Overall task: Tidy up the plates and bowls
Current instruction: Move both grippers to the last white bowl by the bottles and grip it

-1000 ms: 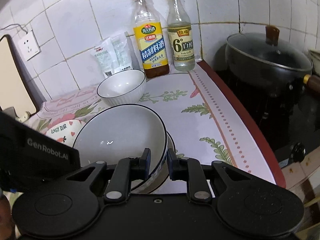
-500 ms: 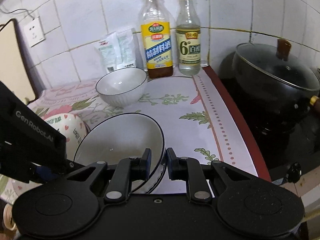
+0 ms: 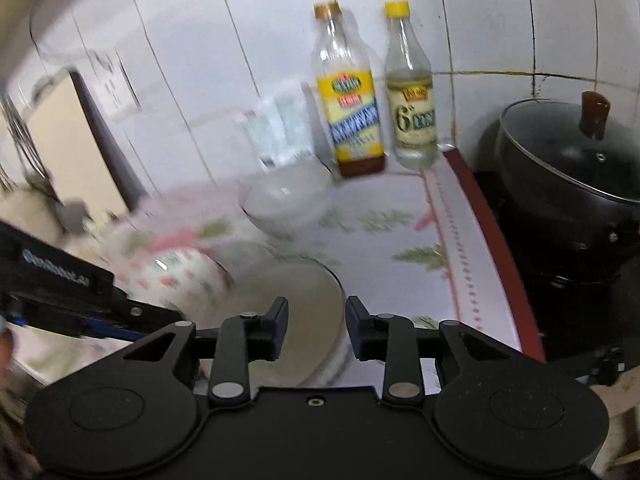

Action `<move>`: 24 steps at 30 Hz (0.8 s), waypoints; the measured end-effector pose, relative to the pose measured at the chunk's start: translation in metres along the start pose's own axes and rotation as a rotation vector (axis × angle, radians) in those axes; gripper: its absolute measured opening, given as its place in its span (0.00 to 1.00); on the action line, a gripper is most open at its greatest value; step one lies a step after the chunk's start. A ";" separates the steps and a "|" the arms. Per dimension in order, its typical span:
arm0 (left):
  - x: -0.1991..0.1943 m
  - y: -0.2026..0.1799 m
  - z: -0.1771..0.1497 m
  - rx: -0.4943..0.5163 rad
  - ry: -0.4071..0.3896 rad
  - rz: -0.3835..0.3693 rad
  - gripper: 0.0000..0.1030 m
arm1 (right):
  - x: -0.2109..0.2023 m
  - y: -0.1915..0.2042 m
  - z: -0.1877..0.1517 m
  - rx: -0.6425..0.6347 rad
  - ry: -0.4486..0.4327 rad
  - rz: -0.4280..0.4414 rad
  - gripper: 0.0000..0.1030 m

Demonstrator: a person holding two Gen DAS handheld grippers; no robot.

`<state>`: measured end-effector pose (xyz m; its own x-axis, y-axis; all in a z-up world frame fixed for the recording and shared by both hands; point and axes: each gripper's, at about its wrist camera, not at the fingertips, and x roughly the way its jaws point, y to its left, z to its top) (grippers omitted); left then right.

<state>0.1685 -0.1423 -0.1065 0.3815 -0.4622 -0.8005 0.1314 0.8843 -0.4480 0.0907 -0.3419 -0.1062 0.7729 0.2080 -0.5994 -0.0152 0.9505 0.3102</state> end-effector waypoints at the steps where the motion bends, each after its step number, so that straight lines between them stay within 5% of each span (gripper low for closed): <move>1: -0.005 -0.001 0.003 0.010 -0.025 -0.011 0.19 | -0.003 -0.001 0.006 0.010 -0.010 0.030 0.38; 5: -0.015 -0.005 0.019 0.046 -0.187 0.074 0.19 | -0.003 0.002 0.025 -0.009 -0.050 0.110 0.62; 12: 0.011 -0.001 0.063 0.087 -0.254 0.112 0.23 | 0.035 -0.005 0.060 0.013 -0.041 0.177 0.63; 15: 0.029 0.001 0.077 0.092 -0.264 0.103 0.30 | 0.067 -0.021 0.076 0.114 0.027 0.181 0.63; 19: 0.059 -0.011 0.091 0.175 -0.202 0.196 0.38 | 0.104 -0.038 0.088 0.239 0.074 0.245 0.63; 24: 0.087 -0.019 0.108 0.190 -0.178 0.225 0.43 | 0.142 -0.052 0.092 0.370 0.136 0.205 0.63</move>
<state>0.2983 -0.1920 -0.1243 0.5718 -0.2506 -0.7812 0.1876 0.9669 -0.1728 0.2598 -0.3829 -0.1399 0.6868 0.4358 -0.5817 0.0878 0.7448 0.6615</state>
